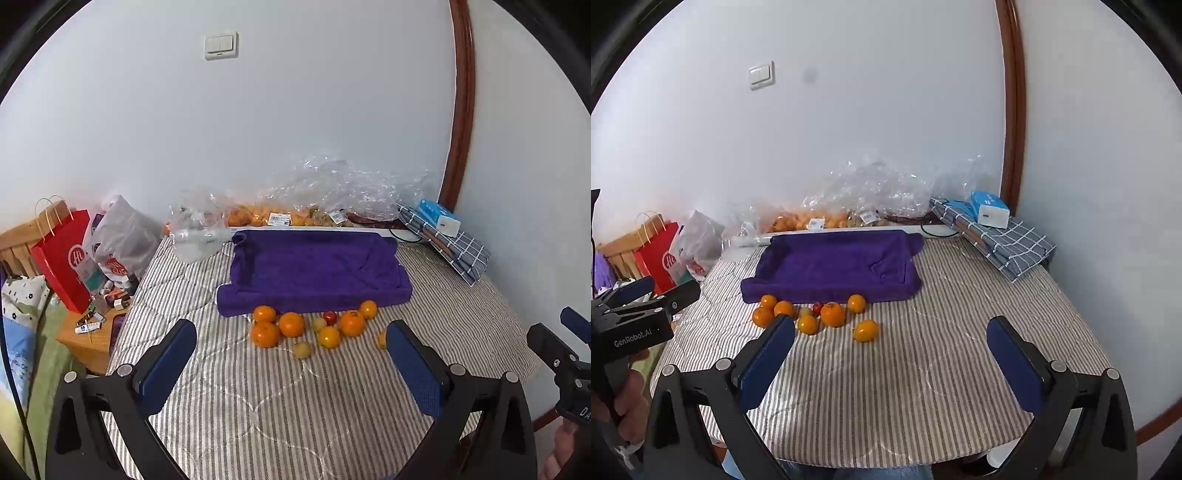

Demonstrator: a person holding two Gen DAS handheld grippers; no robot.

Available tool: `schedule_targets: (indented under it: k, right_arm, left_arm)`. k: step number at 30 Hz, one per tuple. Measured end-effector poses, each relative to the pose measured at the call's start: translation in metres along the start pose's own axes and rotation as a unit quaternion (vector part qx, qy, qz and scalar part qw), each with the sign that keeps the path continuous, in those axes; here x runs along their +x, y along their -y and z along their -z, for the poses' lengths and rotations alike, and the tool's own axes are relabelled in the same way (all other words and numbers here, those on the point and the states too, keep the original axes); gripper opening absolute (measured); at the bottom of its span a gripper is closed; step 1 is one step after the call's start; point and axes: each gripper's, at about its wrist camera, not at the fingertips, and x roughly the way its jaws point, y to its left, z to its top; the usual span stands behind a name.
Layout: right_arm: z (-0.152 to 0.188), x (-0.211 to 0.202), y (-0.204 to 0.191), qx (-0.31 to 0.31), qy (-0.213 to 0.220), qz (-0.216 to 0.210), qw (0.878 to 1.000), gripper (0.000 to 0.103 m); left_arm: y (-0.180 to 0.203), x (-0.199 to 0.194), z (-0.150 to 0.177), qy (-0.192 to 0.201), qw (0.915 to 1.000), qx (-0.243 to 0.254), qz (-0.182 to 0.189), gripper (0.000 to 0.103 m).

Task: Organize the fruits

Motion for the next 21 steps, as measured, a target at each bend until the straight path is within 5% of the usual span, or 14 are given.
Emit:
schedule_targets:
  k: [3, 21]
  right_arm:
    - [0.005, 0.0, -0.001, 0.004, -0.002, -0.003, 1.0, 0.102]
    - [0.003, -0.009, -0.006, -0.01, -0.005, -0.004, 1.0, 0.102]
  left_arm:
    - [0.0, 0.008, -0.003, -0.03, 0.9991, -0.021, 0.023, 0.103]
    - [-0.01, -0.006, -0.002, -0.018, 0.9986, -0.04, 0.029, 0.103]
